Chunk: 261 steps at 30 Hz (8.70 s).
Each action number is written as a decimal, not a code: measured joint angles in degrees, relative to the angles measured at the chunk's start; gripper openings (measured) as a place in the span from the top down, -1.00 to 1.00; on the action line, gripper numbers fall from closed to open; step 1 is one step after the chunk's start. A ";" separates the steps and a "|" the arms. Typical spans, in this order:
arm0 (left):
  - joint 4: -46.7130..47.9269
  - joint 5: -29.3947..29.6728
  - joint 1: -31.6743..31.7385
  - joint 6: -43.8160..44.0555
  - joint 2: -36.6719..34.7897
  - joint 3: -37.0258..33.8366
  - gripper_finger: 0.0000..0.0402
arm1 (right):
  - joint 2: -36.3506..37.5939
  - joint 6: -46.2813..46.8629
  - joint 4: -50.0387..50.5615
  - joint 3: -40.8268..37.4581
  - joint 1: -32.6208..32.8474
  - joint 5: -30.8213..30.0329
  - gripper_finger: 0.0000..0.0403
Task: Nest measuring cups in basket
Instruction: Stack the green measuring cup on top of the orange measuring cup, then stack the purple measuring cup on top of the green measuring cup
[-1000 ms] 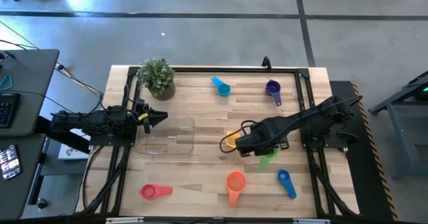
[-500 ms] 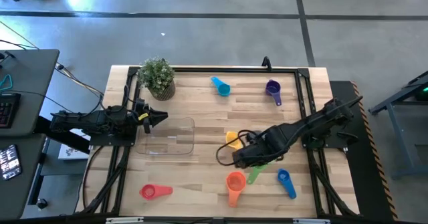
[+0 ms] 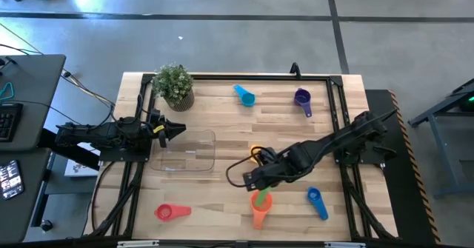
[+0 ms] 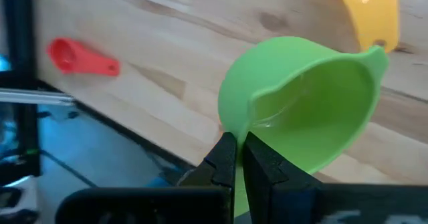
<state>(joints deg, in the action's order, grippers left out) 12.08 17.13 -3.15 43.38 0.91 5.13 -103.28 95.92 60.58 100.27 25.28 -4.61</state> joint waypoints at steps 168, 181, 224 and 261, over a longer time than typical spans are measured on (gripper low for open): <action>-4.20 -4.29 14.25 -21.09 27.61 24.59 0.48 | -0.55 -76.88 29.46 33.01 -47.47 -11.27 0.53; -4.22 -4.29 17.58 -21.03 27.61 24.59 0.48 | -0.53 -91.32 29.44 32.98 -65.15 -3.69 0.28; -4.20 -2.35 18.24 -21.07 27.61 24.59 0.48 | 3.64 -92.75 3.11 -26.51 -79.37 -1.29 0.23; -4.20 -1.52 18.22 -22.81 27.61 24.60 0.48 | 3.64 -88.40 -10.09 -36.72 -80.43 -7.24 0.71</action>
<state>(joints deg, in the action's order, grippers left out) 7.88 15.62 15.07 20.57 28.51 29.72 -99.63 7.52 50.49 63.55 -55.16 -11.85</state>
